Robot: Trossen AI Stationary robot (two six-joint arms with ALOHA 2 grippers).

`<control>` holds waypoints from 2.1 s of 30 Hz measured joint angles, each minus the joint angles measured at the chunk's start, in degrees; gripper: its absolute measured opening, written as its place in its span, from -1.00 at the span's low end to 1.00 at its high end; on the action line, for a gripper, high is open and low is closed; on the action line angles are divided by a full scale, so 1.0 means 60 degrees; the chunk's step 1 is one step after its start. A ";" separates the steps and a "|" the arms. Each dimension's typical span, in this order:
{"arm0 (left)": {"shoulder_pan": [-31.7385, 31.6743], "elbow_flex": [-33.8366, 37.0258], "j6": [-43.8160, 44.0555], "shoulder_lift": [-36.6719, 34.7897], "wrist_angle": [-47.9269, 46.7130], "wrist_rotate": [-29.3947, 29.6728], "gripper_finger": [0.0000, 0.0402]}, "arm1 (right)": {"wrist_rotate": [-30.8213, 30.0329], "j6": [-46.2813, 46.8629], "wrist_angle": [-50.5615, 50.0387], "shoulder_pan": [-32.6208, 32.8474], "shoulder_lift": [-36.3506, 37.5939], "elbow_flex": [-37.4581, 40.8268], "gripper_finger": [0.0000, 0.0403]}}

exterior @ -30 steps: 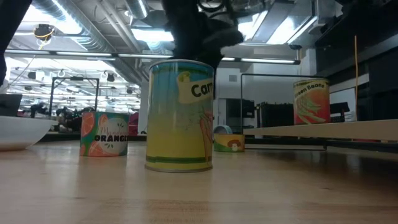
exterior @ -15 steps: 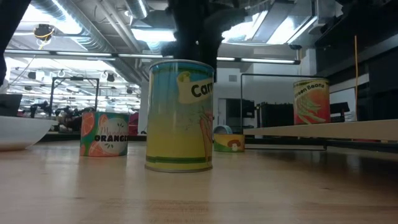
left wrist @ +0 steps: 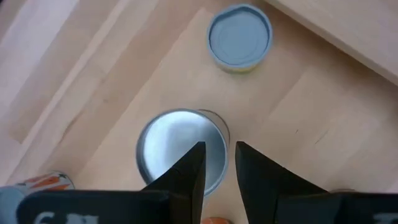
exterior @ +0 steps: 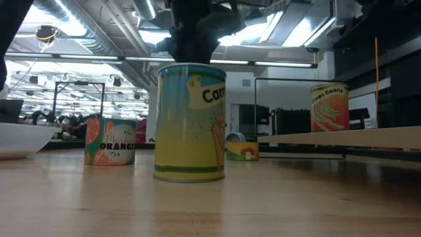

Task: Pick and place cans onto a shelf
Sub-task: Put the dark blue can onto the shelf aligned with the orange can

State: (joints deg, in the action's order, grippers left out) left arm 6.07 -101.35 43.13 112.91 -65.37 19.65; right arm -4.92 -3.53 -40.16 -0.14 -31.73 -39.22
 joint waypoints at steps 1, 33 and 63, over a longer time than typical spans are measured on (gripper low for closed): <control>-0.0025 0.0001 0.0000 -0.0007 0.0001 -0.0047 -0.60 | 0.0002 -0.0003 0.0000 0.0000 -0.0001 0.0000 -0.52; -0.0179 -0.0009 0.0294 0.0929 0.0334 -0.0147 -0.43 | 0.0002 0.0004 -0.0004 0.0004 -0.0004 0.0004 -0.52; -0.0179 0.0005 -0.0028 0.0837 0.0256 -0.0096 -0.98 | 0.0005 0.0004 -0.0005 0.0004 0.0000 0.0004 -0.52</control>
State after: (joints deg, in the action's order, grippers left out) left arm 4.99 -101.32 42.97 117.93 -63.83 19.07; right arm -4.89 -3.51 -40.19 -0.12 -31.73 -39.20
